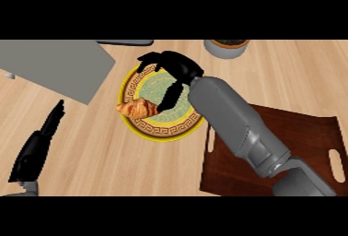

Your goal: Pick the croissant from the tray and place it in the plate

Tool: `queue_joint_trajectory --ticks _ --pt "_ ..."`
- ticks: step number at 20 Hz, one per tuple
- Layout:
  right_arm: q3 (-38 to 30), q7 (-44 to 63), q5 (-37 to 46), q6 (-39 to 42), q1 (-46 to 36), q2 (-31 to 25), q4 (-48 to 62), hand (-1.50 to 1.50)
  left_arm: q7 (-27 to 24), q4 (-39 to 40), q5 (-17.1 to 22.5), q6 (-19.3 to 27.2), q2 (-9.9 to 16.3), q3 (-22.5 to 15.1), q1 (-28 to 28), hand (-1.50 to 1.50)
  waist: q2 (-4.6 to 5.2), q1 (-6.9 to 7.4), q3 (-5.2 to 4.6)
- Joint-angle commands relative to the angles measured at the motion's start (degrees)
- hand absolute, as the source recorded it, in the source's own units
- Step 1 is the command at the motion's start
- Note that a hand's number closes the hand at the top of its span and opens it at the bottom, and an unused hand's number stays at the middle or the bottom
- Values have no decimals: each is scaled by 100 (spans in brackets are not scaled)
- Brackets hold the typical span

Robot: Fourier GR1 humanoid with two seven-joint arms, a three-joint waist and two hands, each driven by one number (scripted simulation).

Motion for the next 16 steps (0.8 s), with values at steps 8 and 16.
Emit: queue_joint_trajectory --ticks 8,16 --pt "-1182 -402 -1398 -814 -45 2 466 -150 177 69 -89 150 -114 11 -131 0 14 -233 5" --pt "-2198 -1150 -2160 677 -133 -976 1027 -150 -159 -49 2 98 -124 67 212 0 44 -166 9"
